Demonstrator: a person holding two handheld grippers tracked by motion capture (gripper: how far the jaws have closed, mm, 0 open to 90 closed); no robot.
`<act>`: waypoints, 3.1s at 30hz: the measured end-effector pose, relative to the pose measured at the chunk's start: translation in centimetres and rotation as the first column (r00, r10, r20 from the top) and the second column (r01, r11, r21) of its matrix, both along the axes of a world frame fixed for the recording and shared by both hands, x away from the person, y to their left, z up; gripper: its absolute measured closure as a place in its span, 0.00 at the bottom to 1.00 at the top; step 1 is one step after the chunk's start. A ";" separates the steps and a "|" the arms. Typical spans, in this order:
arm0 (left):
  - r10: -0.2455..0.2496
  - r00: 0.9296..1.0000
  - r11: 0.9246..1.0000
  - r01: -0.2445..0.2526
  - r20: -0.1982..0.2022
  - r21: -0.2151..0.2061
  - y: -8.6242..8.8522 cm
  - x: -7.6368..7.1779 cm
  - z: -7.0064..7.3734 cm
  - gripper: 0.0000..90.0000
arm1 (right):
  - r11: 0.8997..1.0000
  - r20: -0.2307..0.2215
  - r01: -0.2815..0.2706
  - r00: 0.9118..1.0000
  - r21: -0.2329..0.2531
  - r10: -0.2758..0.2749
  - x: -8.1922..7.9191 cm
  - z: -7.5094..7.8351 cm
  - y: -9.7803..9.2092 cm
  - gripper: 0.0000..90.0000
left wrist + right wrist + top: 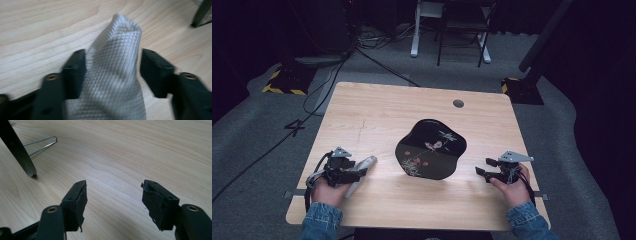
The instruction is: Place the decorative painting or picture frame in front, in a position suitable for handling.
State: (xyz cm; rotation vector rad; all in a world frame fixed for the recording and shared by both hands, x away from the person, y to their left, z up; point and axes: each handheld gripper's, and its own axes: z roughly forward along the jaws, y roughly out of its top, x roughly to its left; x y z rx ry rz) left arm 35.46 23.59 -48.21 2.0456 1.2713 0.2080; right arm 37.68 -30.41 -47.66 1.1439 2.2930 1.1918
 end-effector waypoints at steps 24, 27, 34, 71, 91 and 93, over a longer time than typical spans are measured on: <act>-0.168 0.975 0.983 0.177 0.142 -0.053 -9.6 0.9 6.3 0.26 | 0.955 0.080 -0.247 0.968 0.163 0.237 -1.6 4.0 6.5 0.43; -0.168 0.978 0.982 0.177 0.125 -0.062 -10.2 1.7 5.9 0.26 | 0.950 0.072 -0.259 0.965 0.172 0.250 -1.0 3.9 7.4 0.46; -0.206 0.968 0.976 0.214 0.146 -0.047 -11.7 2.2 5.4 0.42 | 0.941 0.072 -0.295 0.955 0.164 0.287 -0.5 3.9 8.6 0.63; -0.311 0.941 0.947 0.318 0.136 -0.032 -16.2 2.7 5.6 0.39 | 0.955 0.065 -0.233 0.972 0.183 0.225 -5.2 4.0 5.1 0.74; -0.180 0.973 0.983 0.173 0.142 0.065 -10.7 -0.6 6.1 0.35 | 0.904 0.069 -0.379 0.925 0.199 0.373 -3.0 2.5 6.5 0.89; -0.134 0.983 0.989 0.126 0.128 0.074 -8.4 -1.4 5.5 0.34 | 0.902 0.070 -0.384 0.923 0.197 0.377 -3.0 2.5 6.5 0.89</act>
